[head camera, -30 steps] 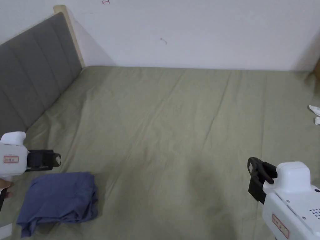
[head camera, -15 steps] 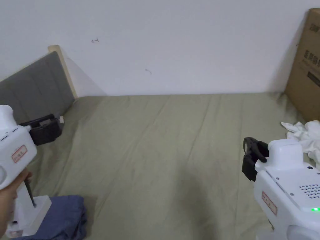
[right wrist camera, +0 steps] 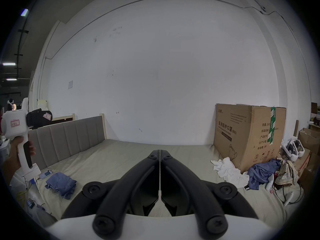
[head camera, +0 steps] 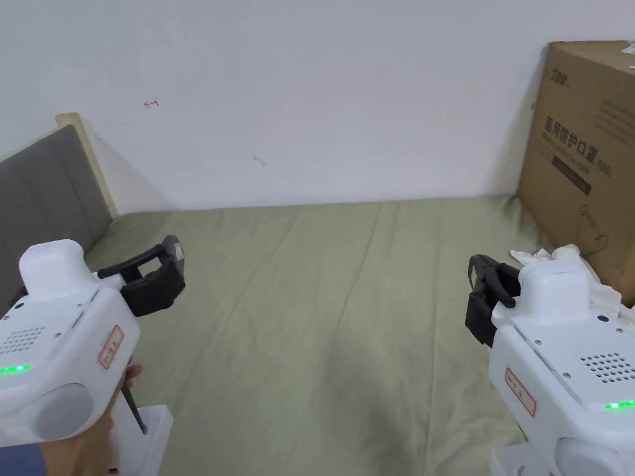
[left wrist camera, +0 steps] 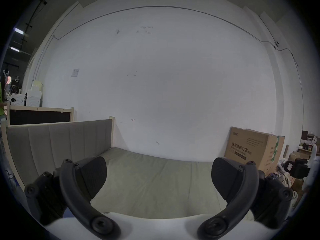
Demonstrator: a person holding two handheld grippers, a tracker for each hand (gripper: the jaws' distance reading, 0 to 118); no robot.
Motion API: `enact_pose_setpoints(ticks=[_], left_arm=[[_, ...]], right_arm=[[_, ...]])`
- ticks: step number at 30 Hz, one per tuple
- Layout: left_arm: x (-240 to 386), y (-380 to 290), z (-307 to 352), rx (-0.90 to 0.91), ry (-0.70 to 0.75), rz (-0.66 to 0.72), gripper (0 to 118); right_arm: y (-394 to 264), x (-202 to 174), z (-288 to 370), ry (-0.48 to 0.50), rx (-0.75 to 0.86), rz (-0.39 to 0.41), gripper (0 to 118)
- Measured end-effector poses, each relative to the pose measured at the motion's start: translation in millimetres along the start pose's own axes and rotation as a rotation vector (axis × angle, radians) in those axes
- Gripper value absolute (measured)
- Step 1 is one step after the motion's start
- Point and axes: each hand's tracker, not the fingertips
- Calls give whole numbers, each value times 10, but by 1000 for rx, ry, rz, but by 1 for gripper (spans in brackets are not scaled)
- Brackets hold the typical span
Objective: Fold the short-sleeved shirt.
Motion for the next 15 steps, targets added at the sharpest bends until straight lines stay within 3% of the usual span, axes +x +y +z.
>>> enact_pose_setpoints(ticks=[5,6,8,9,15], left_arm=[[230,-194,50,12,-1,-54,117],[256,-238,73,20,-25,-44,105],[316,-324,80,20,-35,-32,33],[365,-363,88,13,-33,-31,8],[552,-538,149,1,-39,-2,8]], right_arm=[[-29,20,68,-22,4,-5,3],[-22,11,84,-28,3,-1,3],[-18,1,112,-41,6,7,3],[-16,2,124,-44,8,7,3],[0,33,129,-89,22,7,3]])
